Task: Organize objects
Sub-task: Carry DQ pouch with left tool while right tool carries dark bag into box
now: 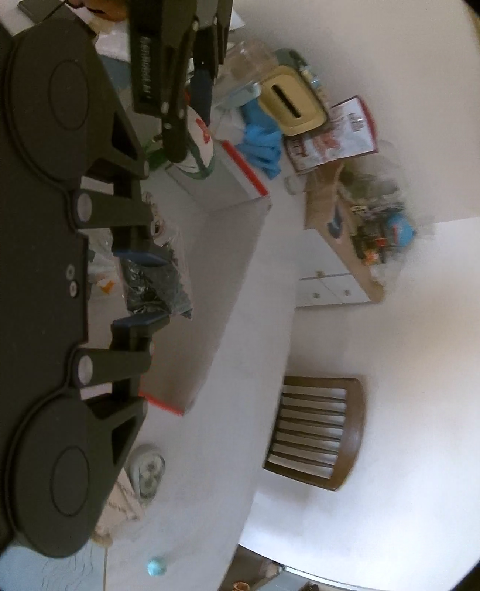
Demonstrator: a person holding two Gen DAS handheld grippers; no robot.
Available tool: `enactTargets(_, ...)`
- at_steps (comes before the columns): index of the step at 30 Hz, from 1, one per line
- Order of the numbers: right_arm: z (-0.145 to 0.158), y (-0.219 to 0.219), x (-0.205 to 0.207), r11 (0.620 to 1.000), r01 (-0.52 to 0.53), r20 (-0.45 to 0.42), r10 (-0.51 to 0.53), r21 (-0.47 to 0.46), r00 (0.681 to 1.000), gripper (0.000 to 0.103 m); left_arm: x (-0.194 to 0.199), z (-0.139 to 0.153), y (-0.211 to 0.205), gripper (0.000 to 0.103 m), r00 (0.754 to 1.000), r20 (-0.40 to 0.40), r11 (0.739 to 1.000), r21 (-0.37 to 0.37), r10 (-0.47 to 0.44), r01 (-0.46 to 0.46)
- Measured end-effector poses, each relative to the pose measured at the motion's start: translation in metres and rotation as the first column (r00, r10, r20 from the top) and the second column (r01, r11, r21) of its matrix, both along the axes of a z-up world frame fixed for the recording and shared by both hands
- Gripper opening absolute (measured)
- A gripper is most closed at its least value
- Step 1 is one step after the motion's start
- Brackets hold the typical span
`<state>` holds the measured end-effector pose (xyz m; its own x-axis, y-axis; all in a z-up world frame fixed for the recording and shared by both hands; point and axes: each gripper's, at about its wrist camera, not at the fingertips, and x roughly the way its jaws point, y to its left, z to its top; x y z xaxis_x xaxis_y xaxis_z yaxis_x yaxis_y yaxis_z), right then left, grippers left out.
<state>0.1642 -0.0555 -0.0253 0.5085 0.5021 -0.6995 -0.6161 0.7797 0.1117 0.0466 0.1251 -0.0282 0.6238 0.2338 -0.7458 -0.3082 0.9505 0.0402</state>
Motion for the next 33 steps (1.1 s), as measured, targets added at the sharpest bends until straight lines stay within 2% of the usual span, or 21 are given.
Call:
enactTargets(6, -0.029, 0.02, 0.023, 0.998, 0.037, -0.077, -0.041, -0.058, 0.996, 0.027, 0.012, -0.022, 0.01, 0.049, 0.998, -0.062, 1.0, -0.004, 0.004, -0.004)
enactTargets(11, -0.041, 0.033, 0.029, 0.994, 0.037, -0.099, -0.047, -0.107, 0.994, 0.027, 0.022, -0.036, 0.013, 0.049, 0.994, -0.106, 1.0, -0.001, 0.003, -0.003)
enactTargets(17, -0.056, 0.046, 0.033, 0.987, 0.032, -0.134, -0.054, -0.16, 0.99, 0.027, 0.03, -0.047, 0.015, 0.049, 0.988, -0.156, 0.999, -0.031, 0.008, -0.013)
enactTargets(30, -0.064, 0.053, 0.041, 0.983, 0.04, -0.171, -0.072, -0.181, 0.983, 0.031, 0.038, -0.059, 0.015, 0.051, 0.976, -0.212, 0.994, -0.095, 0.04, -0.061)
enactTargets(31, -0.064, 0.053, 0.042, 0.983, 0.04, -0.171, -0.071, -0.181, 0.983, 0.031, 0.037, -0.059, 0.015, 0.053, 0.976, -0.215, 0.993, -0.099, 0.042, -0.065)
enactTargets(33, -0.064, 0.052, 0.042, 0.984, 0.034, -0.18, -0.066, -0.177, 0.981, 0.031, 0.036, -0.059, 0.015, 0.064, 0.976, -0.211, 0.992, -0.105, 0.048, -0.072)
